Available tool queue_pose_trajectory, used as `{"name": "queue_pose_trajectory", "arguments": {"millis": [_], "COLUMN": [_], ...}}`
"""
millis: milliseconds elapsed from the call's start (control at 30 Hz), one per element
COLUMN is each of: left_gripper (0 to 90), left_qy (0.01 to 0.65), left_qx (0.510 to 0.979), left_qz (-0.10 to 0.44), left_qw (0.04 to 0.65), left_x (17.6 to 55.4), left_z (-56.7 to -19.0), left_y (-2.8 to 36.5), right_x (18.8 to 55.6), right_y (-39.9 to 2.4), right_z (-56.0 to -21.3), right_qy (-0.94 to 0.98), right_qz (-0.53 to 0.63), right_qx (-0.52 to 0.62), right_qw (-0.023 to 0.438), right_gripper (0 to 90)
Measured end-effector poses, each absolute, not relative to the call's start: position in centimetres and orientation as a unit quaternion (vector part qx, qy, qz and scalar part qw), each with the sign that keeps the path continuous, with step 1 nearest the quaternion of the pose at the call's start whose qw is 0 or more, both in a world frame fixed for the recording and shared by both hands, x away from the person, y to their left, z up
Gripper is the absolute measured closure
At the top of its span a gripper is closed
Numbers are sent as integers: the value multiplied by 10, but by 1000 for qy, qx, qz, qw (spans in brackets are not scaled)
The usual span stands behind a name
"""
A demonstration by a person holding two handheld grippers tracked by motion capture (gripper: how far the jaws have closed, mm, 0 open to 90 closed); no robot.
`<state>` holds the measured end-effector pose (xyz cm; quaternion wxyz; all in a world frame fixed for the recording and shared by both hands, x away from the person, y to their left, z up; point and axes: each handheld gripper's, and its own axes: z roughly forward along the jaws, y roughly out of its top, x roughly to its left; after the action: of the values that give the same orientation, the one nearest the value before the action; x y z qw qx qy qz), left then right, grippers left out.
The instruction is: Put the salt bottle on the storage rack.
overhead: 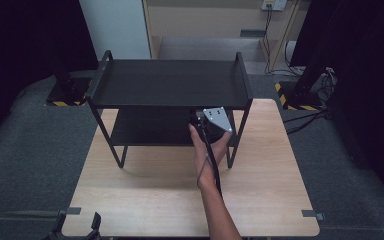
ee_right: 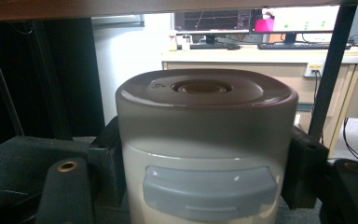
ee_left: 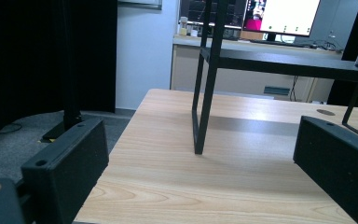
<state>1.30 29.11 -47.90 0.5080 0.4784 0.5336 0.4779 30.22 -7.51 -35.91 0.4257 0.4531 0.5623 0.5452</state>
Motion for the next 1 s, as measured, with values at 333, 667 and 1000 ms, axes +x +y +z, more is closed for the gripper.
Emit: {"name": "queue_pose_trajectory", "arguments": {"millis": [333, 667, 1000], "left_gripper": [21, 21, 20], "left_qy": [533, 533, 532], "left_qx": [479, 480, 481], "left_qz": [477, 476, 475], "left_qw": [509, 509, 509], "left_x": [12, 11, 12], "left_z": [-479, -479, -479], "left_y": [291, 291, 291], "right_x": [300, 292, 252], "right_y": [-73, -67, -69], "right_z": [-363, -363, -370], "right_qy": [556, 551, 534], "right_qz": [548, 546, 559], "right_qx": [455, 449, 434], "right_qw": [429, 445, 462], "right_gripper": [301, 119, 46]}}
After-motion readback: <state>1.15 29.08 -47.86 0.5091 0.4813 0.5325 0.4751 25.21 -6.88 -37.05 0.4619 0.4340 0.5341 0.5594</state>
